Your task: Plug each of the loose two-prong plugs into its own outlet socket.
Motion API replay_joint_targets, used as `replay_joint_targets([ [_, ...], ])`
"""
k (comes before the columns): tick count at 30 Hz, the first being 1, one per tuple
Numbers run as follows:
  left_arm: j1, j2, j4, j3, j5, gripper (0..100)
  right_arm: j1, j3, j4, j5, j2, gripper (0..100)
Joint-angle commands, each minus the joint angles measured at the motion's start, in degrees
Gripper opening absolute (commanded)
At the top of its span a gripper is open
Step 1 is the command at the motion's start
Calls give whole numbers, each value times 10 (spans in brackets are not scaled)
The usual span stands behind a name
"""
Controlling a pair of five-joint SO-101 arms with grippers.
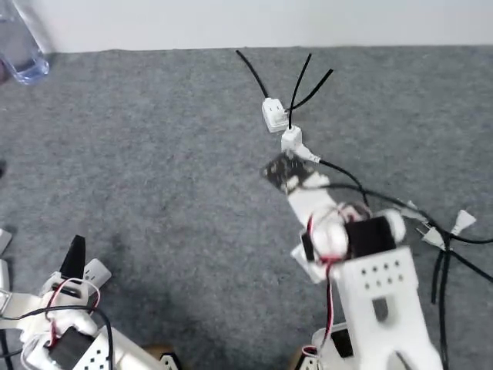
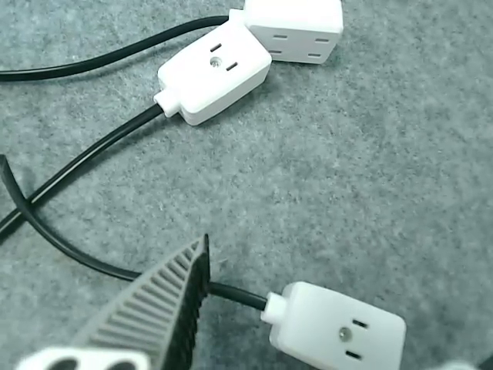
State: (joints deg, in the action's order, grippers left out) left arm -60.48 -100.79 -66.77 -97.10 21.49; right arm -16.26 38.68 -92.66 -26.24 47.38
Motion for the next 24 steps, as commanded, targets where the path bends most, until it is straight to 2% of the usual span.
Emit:
replay_joint_targets([
  [1,2,-3,-3,5,-2,564,3,84,45,3,83,339],
  [9,1,-3,-3,5,-2,564,73,120,71,0,159,339],
  [13,1,-3,-3,5,-2,564,105,194,136,-32,161,339],
  [17,1,-3,-3,5,-2,564,132,274,215,-30,162,339],
  [24,1,-3,-3,5,-2,564,135,367,298,-26,162,340],
])
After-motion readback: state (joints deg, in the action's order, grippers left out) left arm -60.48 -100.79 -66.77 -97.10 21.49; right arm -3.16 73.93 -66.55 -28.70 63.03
